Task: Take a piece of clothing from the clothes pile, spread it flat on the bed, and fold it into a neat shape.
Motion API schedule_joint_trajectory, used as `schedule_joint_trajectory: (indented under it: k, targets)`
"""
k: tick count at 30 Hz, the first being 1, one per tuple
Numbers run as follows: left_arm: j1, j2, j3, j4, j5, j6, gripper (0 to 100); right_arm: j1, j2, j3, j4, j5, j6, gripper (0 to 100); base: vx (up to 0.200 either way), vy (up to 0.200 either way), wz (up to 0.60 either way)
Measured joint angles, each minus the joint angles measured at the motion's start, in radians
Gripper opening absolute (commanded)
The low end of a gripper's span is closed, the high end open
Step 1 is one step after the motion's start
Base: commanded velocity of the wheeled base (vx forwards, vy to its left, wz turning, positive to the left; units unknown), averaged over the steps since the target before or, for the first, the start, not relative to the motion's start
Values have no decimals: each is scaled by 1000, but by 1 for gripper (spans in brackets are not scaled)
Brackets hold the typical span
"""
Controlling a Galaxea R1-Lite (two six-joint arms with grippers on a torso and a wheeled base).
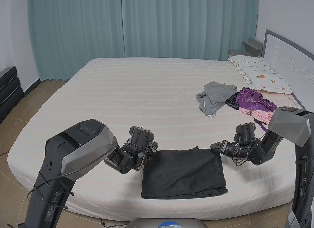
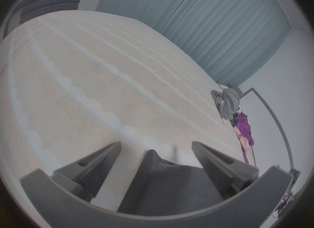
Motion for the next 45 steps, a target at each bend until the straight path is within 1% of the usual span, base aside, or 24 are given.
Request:
schedule_joint_trajectory:
  k: [4, 7, 9, 12, 16, 21, 24, 26, 28, 29, 37, 45]
  targets:
    - [4, -17, 21, -11, -2, -57, 100, -1, -62, 104, -30, 58, 13, 100, 0, 0, 0]
    - [10, -42, 63, -41, -7, -89, 100, -2, -102, 207, -64, 92, 11, 100, 0, 0, 0]
    - [16, -72, 132, -82, -9, -106, 100, -1, -131, 307, -116, 118, 1, 100, 0, 0, 0]
    - [23, -107, 230, -132, -12, -117, 100, 0, -153, 409, -186, 140, -13, 100, 0, 0, 0]
    - [36, -159, 383, -225, -10, -127, 100, 5, -166, 519, -294, 163, -30, 100, 0, 0, 0]
    - [70, -214, 551, -413, -11, -167, 100, 25, -160, 601, -376, 180, -44, 100, 0, 0, 0]
    - [114, -232, 606, -489, -17, -188, 100, 39, -151, 624, -399, 184, -50, 100, 0, 0, 0]
    - [147, -241, 629, -505, -33, -197, 100, 51, -142, 632, -409, 184, -51, 100, 0, 0, 0]
    - [159, -247, 642, -512, -50, -201, 100, 65, -133, 634, -413, 183, -52, 100, 0, 0, 0]
    - [164, -250, 648, -515, -57, -203, 100, 72, -126, 635, -414, 183, -53, 0, 0, 0, 0]
    - [176, -261, 666, -517, -60, -204, 100, 84, -116, 650, -415, 165, -56, 0, 0, 0, 0]
    - [177, -264, 672, -517, -61, -204, 100, 77, -163, 709, -419, 164, -60, 0, 0, 0, 0]
